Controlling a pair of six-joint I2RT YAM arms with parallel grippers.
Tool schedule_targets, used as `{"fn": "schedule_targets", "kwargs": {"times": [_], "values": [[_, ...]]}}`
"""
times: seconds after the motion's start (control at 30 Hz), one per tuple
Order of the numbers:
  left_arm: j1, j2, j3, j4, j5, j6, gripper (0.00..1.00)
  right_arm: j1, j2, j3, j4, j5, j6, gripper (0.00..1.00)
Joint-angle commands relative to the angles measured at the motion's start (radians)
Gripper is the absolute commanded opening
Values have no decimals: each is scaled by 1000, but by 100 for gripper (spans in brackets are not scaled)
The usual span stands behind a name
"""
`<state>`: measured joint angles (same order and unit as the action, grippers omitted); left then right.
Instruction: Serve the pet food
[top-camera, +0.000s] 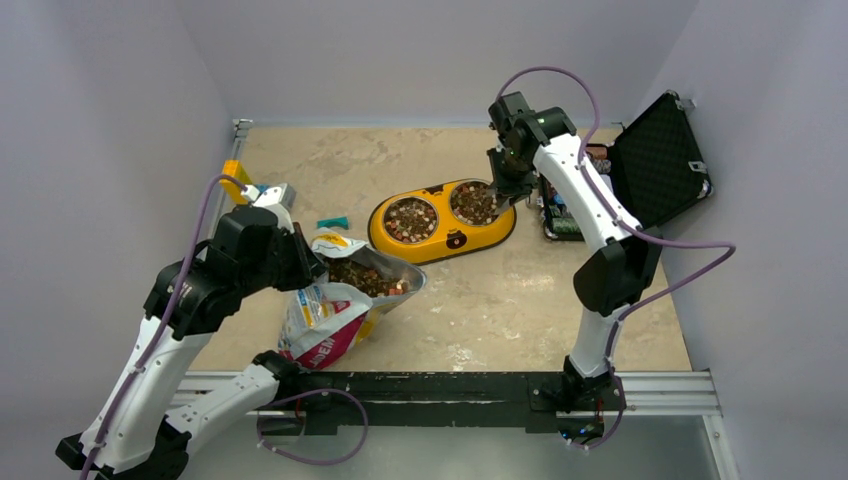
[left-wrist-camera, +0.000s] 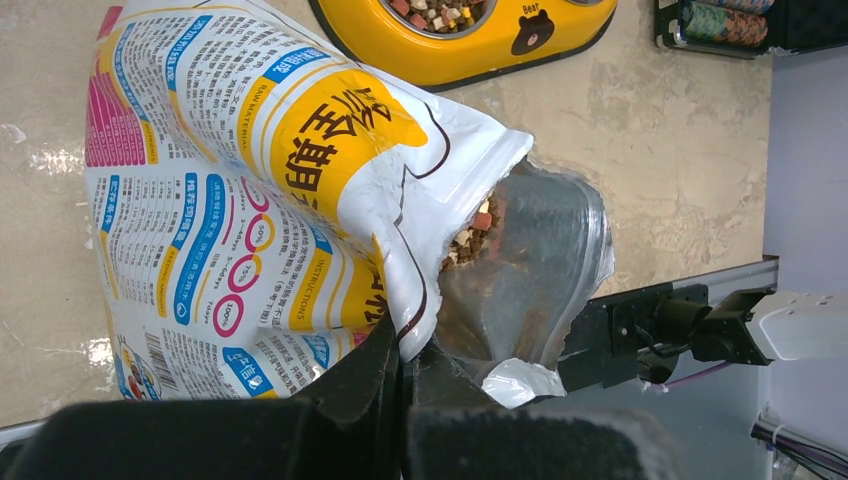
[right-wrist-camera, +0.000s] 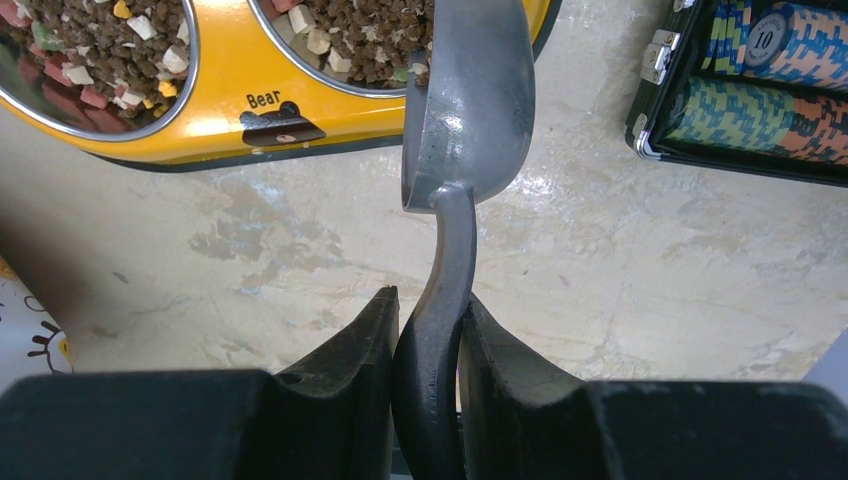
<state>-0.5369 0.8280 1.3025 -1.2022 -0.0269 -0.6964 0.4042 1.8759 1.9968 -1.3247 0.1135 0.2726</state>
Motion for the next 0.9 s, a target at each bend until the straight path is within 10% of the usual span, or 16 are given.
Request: {"fn": "schedule_targets", "kwargs": {"times": [0.0, 0.87], "values": [[5, -27, -2, 3, 21, -13, 0, 18, -72, 59, -13, 14, 13, 0], [5, -84, -53, 20, 40, -75, 0, 47, -222, -83, 101, 46, 12, 0]]}}
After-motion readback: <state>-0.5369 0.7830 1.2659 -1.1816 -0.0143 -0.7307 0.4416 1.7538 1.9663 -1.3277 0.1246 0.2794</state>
